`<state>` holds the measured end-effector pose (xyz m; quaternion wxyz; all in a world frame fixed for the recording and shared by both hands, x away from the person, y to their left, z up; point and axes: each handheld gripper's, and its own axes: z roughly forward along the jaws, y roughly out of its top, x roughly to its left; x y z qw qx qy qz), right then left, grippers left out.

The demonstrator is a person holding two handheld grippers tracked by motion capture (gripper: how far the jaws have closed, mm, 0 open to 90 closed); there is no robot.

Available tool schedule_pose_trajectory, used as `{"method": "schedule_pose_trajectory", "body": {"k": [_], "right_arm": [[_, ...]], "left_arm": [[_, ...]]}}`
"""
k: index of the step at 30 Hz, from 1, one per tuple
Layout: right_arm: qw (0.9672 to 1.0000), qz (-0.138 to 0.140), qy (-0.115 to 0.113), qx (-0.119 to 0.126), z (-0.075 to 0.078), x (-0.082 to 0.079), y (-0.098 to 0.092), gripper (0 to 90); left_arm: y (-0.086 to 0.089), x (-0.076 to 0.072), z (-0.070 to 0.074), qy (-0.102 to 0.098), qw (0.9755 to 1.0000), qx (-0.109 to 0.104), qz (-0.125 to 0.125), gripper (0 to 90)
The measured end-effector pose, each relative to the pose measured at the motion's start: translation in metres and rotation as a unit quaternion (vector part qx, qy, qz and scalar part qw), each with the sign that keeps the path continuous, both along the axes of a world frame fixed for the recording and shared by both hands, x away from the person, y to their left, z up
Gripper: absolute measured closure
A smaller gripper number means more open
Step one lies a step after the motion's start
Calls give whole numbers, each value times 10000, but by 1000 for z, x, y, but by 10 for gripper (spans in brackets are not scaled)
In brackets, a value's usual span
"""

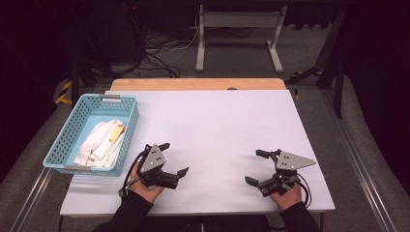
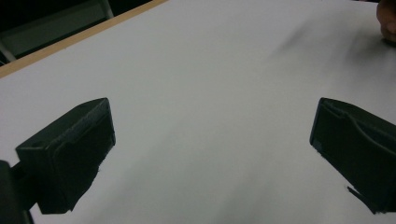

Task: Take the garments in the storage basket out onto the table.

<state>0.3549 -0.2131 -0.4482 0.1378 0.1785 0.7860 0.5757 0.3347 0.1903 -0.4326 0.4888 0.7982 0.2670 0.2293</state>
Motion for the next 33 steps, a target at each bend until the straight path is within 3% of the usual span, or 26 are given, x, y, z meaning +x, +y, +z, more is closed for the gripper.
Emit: {"method": "schedule_pose_trajectory", "body": {"k": [16,33], "right_arm": [[10000,50,-13,-83,0,-1,3,2],[9999,67,-2,-84,-1,0,3,4]], "left_arm": [[4,0,17,-35,10000,31,-56,12],[14,4,33,-69,9999,141,59,12]]}}
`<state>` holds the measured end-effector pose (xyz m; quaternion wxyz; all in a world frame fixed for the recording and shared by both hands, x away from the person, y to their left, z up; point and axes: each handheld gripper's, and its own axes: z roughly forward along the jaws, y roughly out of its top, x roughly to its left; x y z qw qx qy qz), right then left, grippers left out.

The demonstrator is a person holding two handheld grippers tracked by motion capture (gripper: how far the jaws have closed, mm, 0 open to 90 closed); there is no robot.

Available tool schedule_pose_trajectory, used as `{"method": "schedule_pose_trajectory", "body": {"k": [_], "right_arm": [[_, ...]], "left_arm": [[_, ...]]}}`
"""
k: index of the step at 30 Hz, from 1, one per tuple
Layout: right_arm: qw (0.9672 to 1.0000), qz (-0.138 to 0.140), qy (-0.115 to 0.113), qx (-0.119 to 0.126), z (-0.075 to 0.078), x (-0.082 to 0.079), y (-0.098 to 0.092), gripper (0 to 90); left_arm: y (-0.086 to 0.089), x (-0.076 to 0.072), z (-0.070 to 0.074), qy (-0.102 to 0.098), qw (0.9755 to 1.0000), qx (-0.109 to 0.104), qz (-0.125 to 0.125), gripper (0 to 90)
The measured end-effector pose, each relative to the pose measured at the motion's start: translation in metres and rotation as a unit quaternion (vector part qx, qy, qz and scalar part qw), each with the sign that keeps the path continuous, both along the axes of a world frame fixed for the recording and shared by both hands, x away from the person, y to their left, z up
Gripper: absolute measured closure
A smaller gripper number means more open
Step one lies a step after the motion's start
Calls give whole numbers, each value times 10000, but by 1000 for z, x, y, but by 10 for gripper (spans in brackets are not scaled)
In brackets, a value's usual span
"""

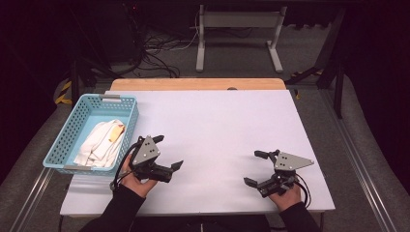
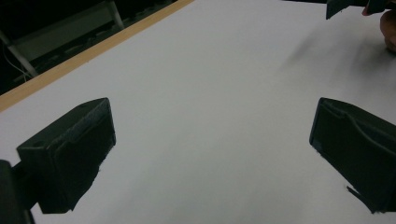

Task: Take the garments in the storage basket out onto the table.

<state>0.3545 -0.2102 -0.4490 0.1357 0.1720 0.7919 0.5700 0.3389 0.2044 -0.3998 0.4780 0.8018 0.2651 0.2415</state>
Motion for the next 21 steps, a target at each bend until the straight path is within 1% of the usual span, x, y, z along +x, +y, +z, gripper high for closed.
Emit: {"method": "schedule_pose_trajectory", "body": {"k": [4,8,13,14,21], "right_arm": [[10000,-4,-15,6,0,-1,0,8],[10000,-4,-10,19,0,-1,0,8],[10000,12,16,7,0,0,0,8],[10000,16,16,6,0,0,0,8],[10000,16,13,7,0,0,0,8]], "left_arm": [[3,2,3,4,10000,-19,7,12],[7,4,5,57,9999,-124,18,11],[11,6,9,21,9999,-92,51,10],[11,7,12,35,10000,-53,44,7],[18,10,21,33,9999,-46,88,1]]}}
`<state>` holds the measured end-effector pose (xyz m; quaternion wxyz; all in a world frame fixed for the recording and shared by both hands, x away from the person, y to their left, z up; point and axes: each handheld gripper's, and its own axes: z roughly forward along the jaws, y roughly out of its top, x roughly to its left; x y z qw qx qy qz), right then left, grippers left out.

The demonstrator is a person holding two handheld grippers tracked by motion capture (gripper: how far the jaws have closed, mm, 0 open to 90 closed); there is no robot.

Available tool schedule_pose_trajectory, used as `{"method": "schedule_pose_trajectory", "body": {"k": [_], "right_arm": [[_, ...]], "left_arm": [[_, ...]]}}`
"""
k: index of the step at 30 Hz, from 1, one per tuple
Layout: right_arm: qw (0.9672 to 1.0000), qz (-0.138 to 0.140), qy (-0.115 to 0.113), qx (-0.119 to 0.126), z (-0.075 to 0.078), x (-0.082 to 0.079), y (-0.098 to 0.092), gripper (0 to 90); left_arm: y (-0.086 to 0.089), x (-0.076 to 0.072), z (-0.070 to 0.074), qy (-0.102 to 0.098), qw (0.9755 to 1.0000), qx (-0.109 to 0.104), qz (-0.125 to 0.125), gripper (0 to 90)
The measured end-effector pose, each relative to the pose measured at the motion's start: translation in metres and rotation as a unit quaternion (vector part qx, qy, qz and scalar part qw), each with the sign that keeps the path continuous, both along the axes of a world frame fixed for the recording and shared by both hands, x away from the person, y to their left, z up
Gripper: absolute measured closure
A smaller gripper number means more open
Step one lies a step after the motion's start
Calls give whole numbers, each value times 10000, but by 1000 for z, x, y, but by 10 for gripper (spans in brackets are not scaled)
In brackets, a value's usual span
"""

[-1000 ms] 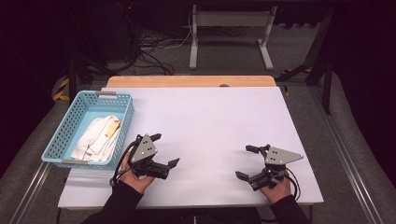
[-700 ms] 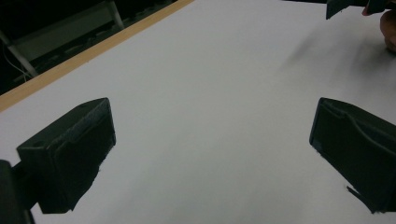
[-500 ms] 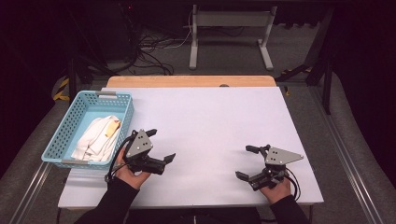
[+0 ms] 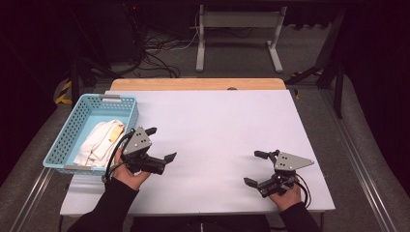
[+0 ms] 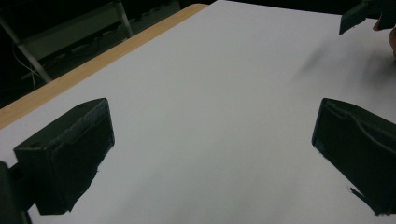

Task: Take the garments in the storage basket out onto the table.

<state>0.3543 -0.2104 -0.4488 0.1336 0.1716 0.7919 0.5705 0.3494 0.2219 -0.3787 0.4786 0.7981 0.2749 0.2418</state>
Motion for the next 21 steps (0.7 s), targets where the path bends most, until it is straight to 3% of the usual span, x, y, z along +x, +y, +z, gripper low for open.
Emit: {"method": "schedule_pose_trajectory", "body": {"k": [5,9,15,21], "right_arm": [[10000,-2,-1,1,0,0,0,8],[10000,3,6,-3,0,0,0,11],[10000,5,23,18,0,0,-1,11],[10000,18,28,11,0,0,0,11]], "left_arm": [[4,2,4,-6,10000,33,47,1],[6,4,7,105,9998,120,67,1],[13,7,12,200,9997,91,127,0],[26,12,16,268,9990,164,325,1]]}}
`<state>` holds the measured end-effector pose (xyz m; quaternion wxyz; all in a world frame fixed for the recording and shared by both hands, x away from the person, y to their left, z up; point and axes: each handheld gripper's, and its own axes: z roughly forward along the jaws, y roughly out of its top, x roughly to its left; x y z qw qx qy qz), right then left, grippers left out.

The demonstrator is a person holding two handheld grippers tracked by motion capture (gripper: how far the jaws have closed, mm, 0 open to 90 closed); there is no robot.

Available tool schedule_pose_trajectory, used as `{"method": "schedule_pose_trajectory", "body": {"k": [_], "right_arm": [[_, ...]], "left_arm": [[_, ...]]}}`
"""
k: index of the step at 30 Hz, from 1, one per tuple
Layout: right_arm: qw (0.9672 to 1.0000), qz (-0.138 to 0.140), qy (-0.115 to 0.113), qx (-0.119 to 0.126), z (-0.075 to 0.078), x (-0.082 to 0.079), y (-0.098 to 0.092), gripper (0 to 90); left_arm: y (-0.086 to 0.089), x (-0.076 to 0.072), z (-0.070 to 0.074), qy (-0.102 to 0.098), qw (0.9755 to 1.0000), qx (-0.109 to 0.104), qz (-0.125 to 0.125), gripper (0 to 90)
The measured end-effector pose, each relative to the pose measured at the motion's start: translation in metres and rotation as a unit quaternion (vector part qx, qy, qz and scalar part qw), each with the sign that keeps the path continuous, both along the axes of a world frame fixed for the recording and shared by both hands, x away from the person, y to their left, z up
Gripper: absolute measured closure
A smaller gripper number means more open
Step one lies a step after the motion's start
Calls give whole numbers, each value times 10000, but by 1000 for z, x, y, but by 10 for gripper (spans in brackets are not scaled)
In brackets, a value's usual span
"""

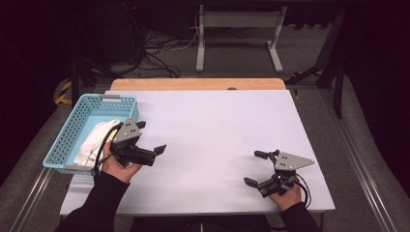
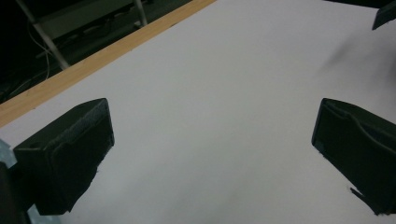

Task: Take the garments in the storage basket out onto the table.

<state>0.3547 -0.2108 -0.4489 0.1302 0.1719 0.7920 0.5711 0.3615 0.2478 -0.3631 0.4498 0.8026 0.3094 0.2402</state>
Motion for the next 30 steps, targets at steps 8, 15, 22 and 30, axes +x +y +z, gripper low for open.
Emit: {"method": "schedule_pose_trajectory", "body": {"k": [8,15,22,30], "right_arm": [[10000,30,27,-7,0,0,0,16],[10000,37,45,-6,0,1,1,17],[10000,46,29,-23,0,0,1,17],[10000,54,20,-34,0,0,1,17]], "left_arm": [[18,7,4,200,9997,-106,56,4],[31,11,10,232,9996,39,169,6],[45,14,14,239,9991,42,345,7],[58,18,18,265,9983,130,509,7]]}}
